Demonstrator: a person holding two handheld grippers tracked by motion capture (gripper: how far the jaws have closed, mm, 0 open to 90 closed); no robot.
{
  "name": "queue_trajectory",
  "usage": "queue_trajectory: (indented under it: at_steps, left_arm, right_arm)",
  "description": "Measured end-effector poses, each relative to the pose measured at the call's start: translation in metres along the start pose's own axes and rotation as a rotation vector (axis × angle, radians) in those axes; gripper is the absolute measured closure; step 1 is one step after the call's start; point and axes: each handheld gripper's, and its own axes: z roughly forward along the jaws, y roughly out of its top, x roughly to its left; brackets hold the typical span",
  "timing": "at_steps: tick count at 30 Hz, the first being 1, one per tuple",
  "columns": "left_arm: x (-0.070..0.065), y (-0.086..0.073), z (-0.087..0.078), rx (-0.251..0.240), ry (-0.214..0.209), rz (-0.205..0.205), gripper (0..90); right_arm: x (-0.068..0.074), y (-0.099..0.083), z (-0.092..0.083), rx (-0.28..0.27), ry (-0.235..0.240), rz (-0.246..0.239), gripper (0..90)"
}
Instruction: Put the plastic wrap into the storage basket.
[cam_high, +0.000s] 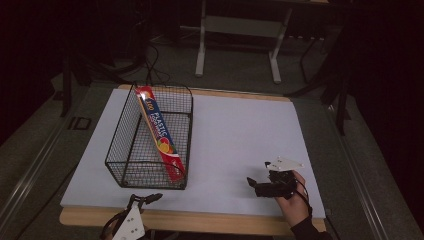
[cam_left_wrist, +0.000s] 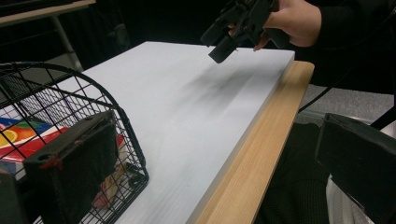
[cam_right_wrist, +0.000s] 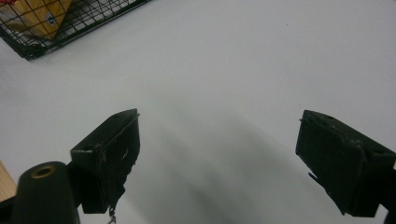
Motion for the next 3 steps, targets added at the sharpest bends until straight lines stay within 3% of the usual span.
queue_trajectory:
  at_steps: [3]
  left_arm:
    - [-0.0006,0.0002,-0.0002,0.000,-0.001,0.004,0.0]
  right_arm:
    - [0.0001,-0.0003,0.0008,0.001,0.001,-0.004,13.6]
